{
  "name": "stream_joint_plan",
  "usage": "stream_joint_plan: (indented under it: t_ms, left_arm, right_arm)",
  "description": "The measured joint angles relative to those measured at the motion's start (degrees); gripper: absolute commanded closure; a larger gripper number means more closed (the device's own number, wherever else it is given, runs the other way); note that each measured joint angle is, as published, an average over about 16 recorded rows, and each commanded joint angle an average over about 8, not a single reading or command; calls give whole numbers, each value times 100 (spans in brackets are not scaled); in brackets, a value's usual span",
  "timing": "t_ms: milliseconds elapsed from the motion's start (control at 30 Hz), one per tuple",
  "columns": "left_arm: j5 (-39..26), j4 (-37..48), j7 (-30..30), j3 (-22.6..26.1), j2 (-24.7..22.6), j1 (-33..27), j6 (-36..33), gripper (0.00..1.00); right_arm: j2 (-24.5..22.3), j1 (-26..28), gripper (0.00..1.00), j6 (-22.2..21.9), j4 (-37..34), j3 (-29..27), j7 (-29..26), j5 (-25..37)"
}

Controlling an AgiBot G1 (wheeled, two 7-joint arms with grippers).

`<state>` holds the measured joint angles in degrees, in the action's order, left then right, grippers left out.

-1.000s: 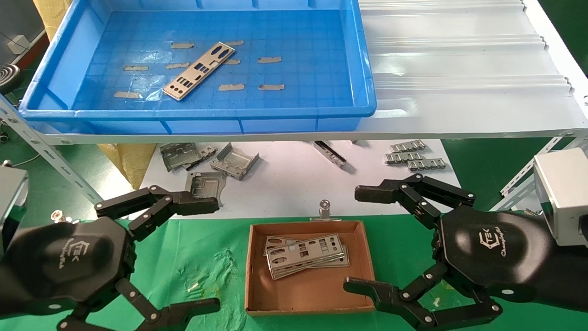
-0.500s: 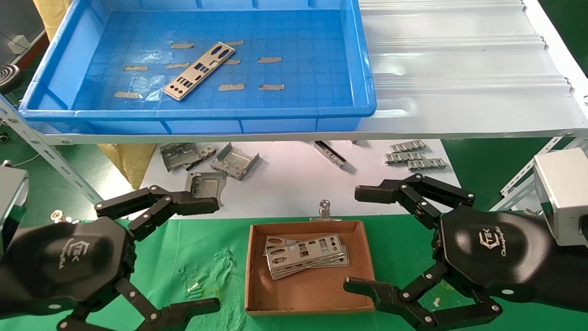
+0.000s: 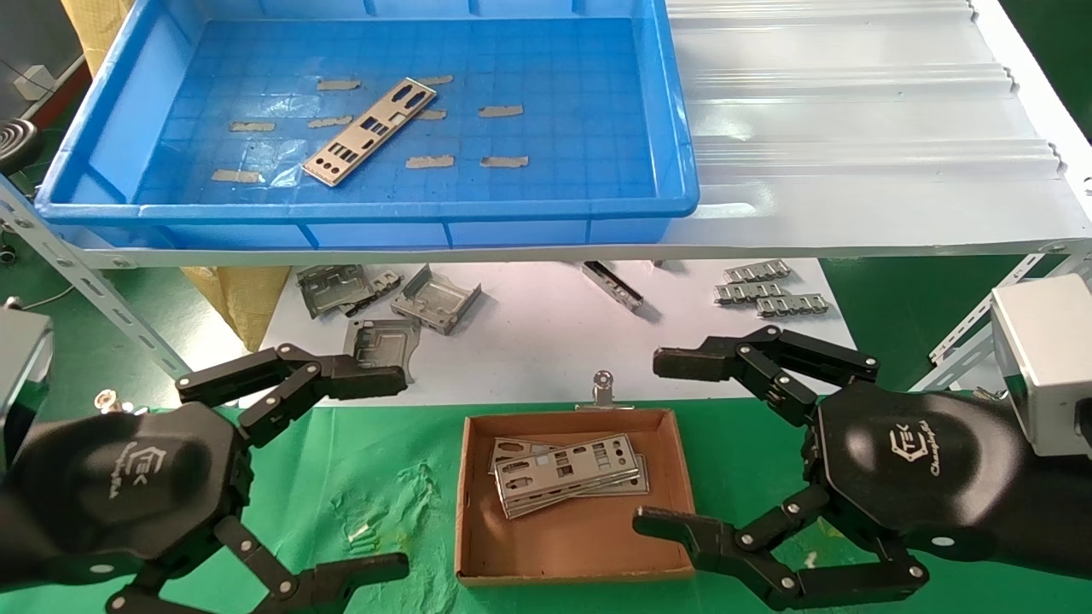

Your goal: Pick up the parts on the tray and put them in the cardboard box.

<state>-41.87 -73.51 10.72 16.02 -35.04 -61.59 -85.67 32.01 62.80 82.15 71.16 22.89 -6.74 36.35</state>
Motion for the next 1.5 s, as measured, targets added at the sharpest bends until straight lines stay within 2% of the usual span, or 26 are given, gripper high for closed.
stream_joint_plan:
  t_ms: [633, 800, 933, 1100, 1300, 1500]
  left_arm:
    - [1, 2, 8, -2, -2, -15, 6, 0]
    - [-79, 65, 170, 35, -56, -272, 94, 0]
    - [-308, 251, 389, 132, -204, -764, 245, 0]
    - [-843, 818, 701, 380, -579, -1704, 505, 0]
    - [-1830, 1976, 1019, 878, -1242, -3047, 814, 0]
    - [-2788, 3329, 1116, 1397, -1903, -4094, 1052, 0]
  right_arm:
    - [0, 0, 100, 0, 0, 0, 0, 0]
    - [0, 0, 100, 0, 0, 0, 0, 0]
    - [0, 0, 100, 0, 0, 0, 0, 0]
    - [0, 0, 100, 0, 0, 0, 0, 0]
    - [0, 0, 100, 0, 0, 0, 0, 0]
    - [0, 0, 100, 0, 0, 0, 0, 0]
